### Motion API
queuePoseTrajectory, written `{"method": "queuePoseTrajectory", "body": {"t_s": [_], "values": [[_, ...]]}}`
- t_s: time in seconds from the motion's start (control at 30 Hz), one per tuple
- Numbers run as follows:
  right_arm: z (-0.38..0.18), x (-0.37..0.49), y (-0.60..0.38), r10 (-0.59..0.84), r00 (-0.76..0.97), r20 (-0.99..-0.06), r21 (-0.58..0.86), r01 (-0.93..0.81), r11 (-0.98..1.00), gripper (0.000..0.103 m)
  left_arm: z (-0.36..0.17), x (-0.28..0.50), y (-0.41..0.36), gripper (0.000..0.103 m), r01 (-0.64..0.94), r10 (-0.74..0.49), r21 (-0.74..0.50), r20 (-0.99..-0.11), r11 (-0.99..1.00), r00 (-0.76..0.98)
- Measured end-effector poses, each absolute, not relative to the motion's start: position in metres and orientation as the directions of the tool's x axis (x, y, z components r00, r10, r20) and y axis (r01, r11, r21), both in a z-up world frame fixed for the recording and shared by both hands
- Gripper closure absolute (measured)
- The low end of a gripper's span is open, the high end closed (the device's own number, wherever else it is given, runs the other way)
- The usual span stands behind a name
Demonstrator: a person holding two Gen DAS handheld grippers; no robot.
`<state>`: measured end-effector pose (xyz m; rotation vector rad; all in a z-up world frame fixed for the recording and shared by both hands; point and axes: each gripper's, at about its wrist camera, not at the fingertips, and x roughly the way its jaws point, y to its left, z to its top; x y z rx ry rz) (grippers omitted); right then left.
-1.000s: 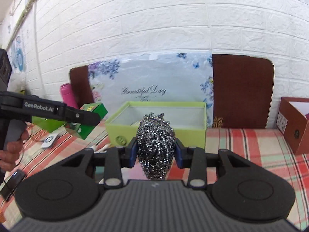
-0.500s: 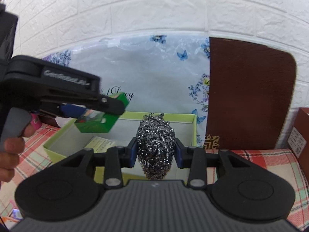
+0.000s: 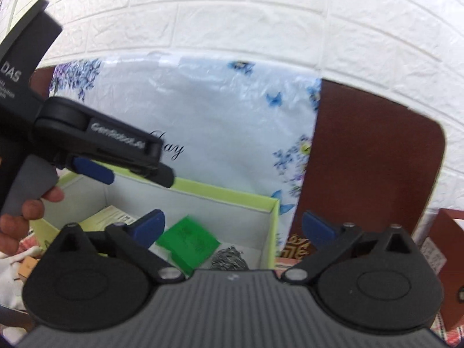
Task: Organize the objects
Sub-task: 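Lower soap box and scrubber into the lime-green box and release, then move both grippers back to the cluttered items on the table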
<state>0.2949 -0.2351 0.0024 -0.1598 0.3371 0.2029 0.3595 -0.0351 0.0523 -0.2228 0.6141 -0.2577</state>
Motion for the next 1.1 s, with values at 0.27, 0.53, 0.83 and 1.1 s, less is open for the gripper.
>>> {"method": "queuePoseTrajectory", "body": {"t_s": [0.27,0.53,0.83,1.1], "values": [[0.035,0.228,-0.254,0.189,0.931,-0.312,-0.031,-0.209,0.977,0.0,0.085,0.292,-0.034,0.01,0.228,-0.32,-0.25,-0.444,0.941,0.837],[0.049,0.14,-0.258,0.199,0.928,-0.316,0.036,-0.198,0.98,0.0,0.098,0.2,-0.033,0.009,0.24,-0.317,-0.222,-0.442,0.945,0.839],[0.025,0.058,-0.246,0.211,0.914,-0.346,0.052,-0.206,0.977,0.0,0.071,0.104,-0.017,0.009,0.187,-0.27,-0.209,-0.505,0.96,0.82],[-0.007,0.015,-0.24,0.221,0.889,-0.4,0.104,-0.196,0.975,0.0,0.038,0.06,-0.013,0.009,0.101,-0.18,-0.167,-0.565,0.981,0.805]]}}
